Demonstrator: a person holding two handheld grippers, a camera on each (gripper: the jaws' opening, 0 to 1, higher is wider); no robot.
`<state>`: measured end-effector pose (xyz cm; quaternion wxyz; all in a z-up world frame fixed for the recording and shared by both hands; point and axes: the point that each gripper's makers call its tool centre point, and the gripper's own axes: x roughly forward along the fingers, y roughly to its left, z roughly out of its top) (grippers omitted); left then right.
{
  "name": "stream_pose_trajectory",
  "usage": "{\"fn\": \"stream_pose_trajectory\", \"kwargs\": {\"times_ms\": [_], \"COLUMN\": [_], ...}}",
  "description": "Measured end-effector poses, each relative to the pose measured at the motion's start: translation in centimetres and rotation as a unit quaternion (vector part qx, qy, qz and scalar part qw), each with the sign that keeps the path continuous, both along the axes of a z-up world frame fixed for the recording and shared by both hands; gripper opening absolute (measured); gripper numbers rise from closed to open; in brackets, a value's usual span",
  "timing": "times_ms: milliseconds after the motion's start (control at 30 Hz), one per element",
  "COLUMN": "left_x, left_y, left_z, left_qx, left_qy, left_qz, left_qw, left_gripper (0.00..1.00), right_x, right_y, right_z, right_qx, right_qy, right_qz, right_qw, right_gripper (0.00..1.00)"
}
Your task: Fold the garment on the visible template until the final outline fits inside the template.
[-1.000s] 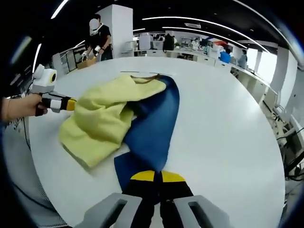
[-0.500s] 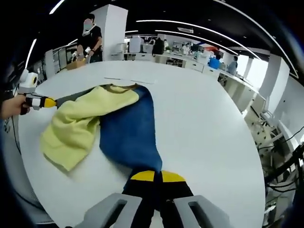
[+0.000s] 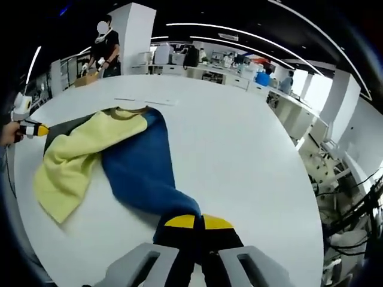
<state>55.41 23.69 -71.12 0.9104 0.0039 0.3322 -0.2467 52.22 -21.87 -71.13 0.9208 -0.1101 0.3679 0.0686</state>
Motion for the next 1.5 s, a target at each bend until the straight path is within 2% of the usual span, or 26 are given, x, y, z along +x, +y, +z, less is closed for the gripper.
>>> {"fn": "stream_pose_trajectory", "kwargs": {"times_ms": [200, 367, 433, 767, 1167, 1500], "left_x": [0.8, 1.8, 2.5, 5.4, 7.3, 8.0], "left_y": [1.4, 2.9, 3.7, 6.5, 8.1, 9.7], "left_z": [-0.2, -0.9, -0.9, -1.8, -2.2, -2.8], "left_qx": [0.011, 0.039, 0.057, 0.112, 0.144, 0.166], "left_qy": [0.002, 0.006, -0.002, -0.003, -0.001, 0.007], "left_qz": [0.016, 0.027, 0.032, 0.044, 0.05, 0.058], "left_qw": [0.9998, 0.9989, 0.9979, 0.9927, 0.9883, 0.9843], "left_gripper": [0.0, 0.0, 0.0, 0.0, 0.0, 0.0], "right_x": [1.0, 1.9, 2.0, 2.5, 2.9, 3.5], "right_y": [-0.6, -1.8, -2.2, -4.7, -7.4, -9.0], "right_z": [0.2, -0.1, -0.2, -0.4, -1.3, -2.7], "right_qx": [-0.014, -0.021, -0.027, -0.035, -0.063, -0.066], "right_qy": [0.001, 0.007, 0.009, 0.01, 0.024, 0.045], "right_qz": [0.003, -0.001, -0.006, -0.031, -0.05, -0.062], "right_qw": [0.9999, 0.9997, 0.9996, 0.9989, 0.9965, 0.9949], "right_gripper": [0.0, 0.0, 0.0, 0.0, 0.0, 0.0]}}
